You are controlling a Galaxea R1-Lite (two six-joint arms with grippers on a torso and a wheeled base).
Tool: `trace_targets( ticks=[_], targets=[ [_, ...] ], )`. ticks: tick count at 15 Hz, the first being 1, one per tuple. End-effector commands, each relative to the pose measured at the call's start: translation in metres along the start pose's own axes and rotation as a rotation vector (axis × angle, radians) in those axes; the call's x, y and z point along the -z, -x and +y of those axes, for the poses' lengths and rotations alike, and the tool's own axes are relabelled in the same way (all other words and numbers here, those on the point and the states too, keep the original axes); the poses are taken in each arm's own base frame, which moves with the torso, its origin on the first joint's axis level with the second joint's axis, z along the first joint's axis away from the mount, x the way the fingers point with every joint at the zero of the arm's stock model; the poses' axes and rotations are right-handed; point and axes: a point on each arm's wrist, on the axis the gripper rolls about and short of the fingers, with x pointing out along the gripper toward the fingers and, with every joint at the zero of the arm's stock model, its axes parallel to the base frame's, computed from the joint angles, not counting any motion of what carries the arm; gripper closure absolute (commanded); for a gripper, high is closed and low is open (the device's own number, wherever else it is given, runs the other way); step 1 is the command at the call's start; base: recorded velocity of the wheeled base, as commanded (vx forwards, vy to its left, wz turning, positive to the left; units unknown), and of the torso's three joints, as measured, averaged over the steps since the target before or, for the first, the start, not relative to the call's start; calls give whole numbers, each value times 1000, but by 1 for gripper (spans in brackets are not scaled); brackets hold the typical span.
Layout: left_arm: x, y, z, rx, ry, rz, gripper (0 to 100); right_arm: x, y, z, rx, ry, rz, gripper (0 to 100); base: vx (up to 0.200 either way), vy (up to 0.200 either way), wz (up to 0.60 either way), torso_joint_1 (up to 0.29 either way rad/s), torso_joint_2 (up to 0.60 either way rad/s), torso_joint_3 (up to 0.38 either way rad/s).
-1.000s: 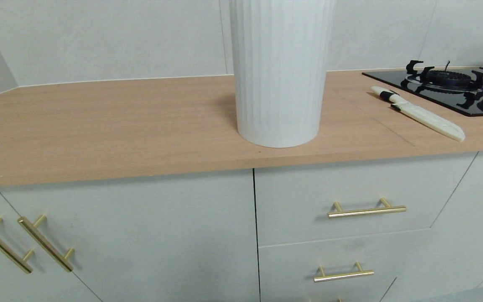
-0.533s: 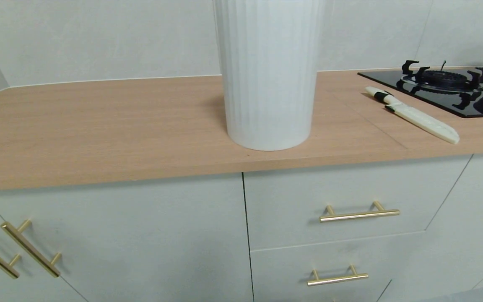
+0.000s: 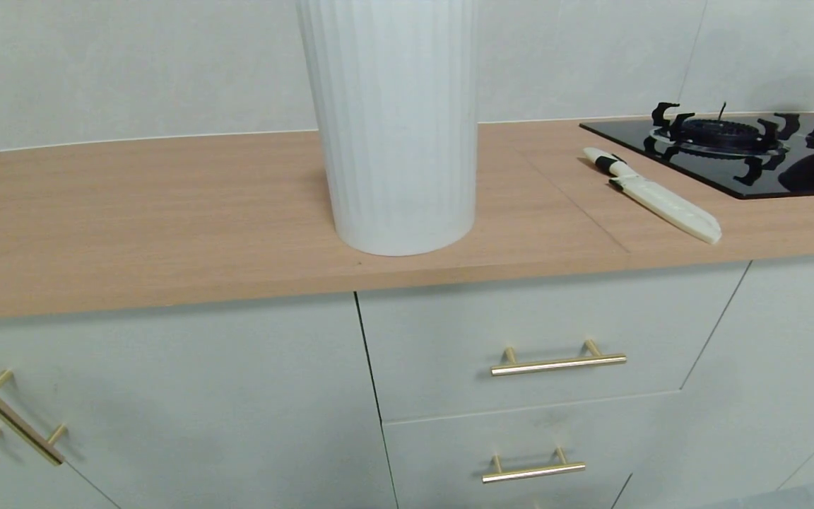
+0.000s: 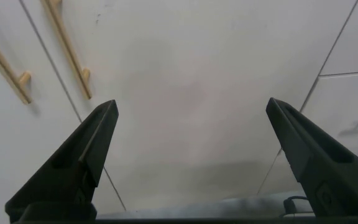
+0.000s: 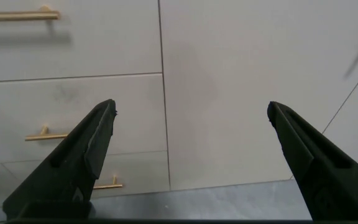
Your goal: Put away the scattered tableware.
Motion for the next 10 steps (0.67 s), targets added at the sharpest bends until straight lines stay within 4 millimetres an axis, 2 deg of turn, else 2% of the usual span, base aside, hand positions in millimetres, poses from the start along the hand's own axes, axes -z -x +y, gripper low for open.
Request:
trace_targets(
  ticks=[1, 3, 10],
  targets=[
    [0, 0, 0, -3, 4, 0, 0, 0, 0, 0, -1, 0, 1, 0, 200, 0, 0, 2, 2, 7],
    [0, 0, 0, -1, 4, 0, 0, 0, 0, 0, -1, 0, 1, 0, 200, 0, 0, 0, -5, 5],
    [0, 0, 0, -3, 2, 0, 0, 0, 0, 0, -1, 2, 3, 0, 0, 0, 0, 0, 0, 0]
  ],
)
